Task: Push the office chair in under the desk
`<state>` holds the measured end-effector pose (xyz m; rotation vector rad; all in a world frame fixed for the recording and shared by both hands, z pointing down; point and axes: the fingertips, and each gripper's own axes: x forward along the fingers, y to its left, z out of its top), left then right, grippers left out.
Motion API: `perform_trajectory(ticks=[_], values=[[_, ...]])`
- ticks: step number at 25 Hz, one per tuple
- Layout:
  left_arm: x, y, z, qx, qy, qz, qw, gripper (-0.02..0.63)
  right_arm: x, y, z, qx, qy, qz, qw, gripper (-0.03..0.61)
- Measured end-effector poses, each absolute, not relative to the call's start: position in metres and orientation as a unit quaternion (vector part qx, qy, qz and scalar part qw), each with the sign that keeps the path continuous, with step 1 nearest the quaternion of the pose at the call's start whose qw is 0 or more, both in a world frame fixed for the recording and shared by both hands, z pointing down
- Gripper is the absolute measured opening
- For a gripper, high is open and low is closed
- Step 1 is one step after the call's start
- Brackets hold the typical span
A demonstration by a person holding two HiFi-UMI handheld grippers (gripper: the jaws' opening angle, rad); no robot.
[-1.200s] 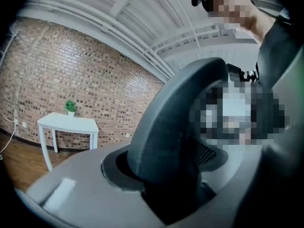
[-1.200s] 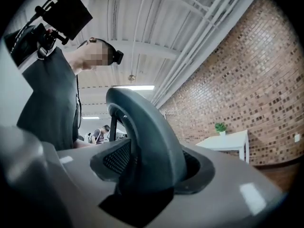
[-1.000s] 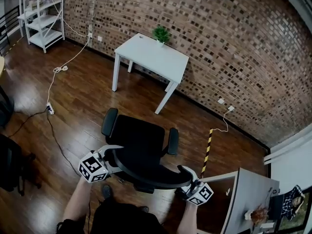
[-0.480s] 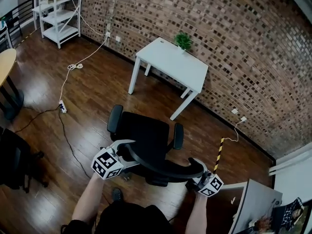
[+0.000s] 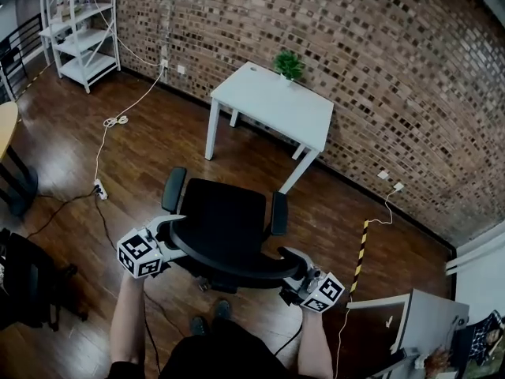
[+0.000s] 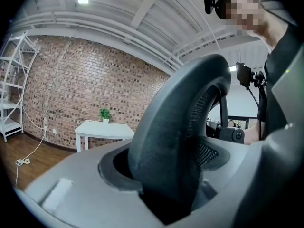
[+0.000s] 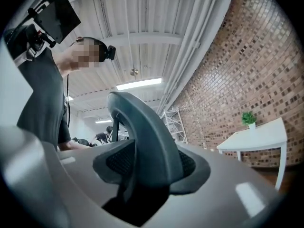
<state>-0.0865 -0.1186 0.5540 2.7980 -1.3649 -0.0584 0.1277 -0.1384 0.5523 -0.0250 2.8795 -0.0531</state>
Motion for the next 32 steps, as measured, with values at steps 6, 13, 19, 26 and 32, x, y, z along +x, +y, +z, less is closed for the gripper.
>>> perform_trajectory(ticks=[6,13,19,26,32], values=[[-0.114,-0.163,0.575,0.906,-0.420,-0.029,0.044,0.568,0.105,-0.155,0.553,0.006,0.990,-0.016,0.141,0.207],[-0.150,-0.206,0.580,0.920,-0.388,-0.019,0.051,0.583,0.065,-0.181,0.552,-0.078,0.985,0.004,0.153,0.193],[-0.192,-0.251,0.579,0.934,-0.354,-0.018,0.045,0.575,0.022,-0.217,0.553,-0.116,0.981,0.005,0.153,0.172],[-0.226,-0.301,0.588,0.953,-0.301,-0.013,0.037,0.572,-0.019,-0.249,0.565,-0.186,0.970,0.015,0.155,0.172],[-0.238,-0.332,0.577,0.963,-0.265,-0.008,0.044,0.554,-0.035,-0.276,0.559,-0.219,0.965,0.006,0.146,0.176]])
